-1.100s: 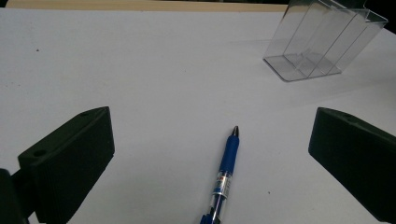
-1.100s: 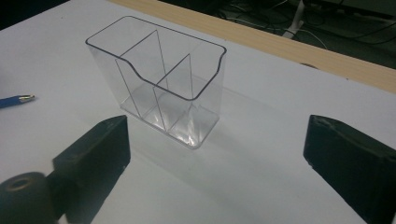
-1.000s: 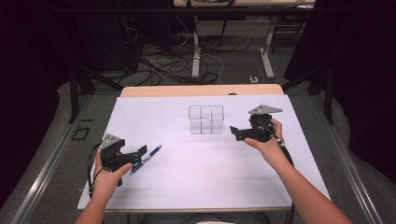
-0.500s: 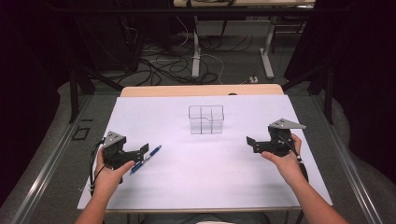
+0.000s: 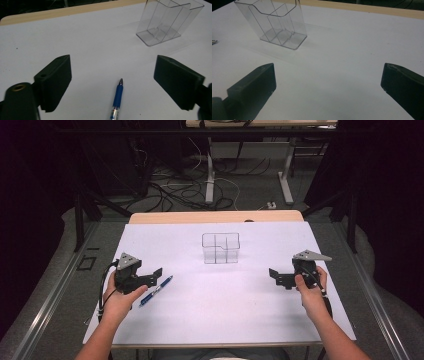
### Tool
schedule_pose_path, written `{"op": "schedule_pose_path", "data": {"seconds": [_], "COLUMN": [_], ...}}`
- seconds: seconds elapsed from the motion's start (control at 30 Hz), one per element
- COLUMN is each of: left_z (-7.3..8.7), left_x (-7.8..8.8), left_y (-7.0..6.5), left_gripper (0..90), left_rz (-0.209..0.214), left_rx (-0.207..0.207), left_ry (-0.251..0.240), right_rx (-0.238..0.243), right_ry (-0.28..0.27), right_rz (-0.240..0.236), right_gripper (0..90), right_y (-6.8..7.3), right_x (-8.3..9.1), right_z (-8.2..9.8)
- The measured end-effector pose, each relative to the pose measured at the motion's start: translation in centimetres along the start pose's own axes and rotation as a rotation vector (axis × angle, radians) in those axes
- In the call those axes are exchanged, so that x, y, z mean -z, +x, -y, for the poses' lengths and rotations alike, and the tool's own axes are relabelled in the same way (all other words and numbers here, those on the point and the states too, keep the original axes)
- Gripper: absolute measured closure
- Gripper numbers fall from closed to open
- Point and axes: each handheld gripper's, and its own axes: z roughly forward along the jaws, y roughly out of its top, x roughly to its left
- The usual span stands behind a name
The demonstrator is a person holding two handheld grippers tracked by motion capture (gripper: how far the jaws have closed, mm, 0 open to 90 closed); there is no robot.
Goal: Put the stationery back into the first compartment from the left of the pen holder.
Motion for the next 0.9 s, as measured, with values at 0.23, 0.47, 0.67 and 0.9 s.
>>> {"op": "schedule_pose_path", "data": {"seconds": [0.23, 0.47, 0.67, 0.9], "left_z": [-1.4, -2.8, -3.6, -4.2], "left_x": [-0.2, -0.6, -1.3, -2.2], "left_y": [0.0, 0.4, 0.5, 0.3], "left_gripper": [22.0, 29.6, 31.1, 34.1], "left_rz": [0.007, 0.021, 0.017, 0.043], "left_rx": [-0.064, -0.082, -0.106, -0.118], "left_ry": [0.069, 0.131, 0.201, 0.271], "right_rx": [0.000, -0.008, -0.029, -0.051], "right_ry": [0.012, 0.022, 0.019, 0.023], "right_rz": [0.000, -0.008, -0.016, -0.021], "right_gripper": [0.0, 0.0, 0.0, 0.0], "right_y": [-0.1, -0.4, -0.5, -0.6], "right_x": [-0.2, -0.3, -0.2, -0.1], "right_z": [0.2, 0.3, 0.3, 0.5]}}
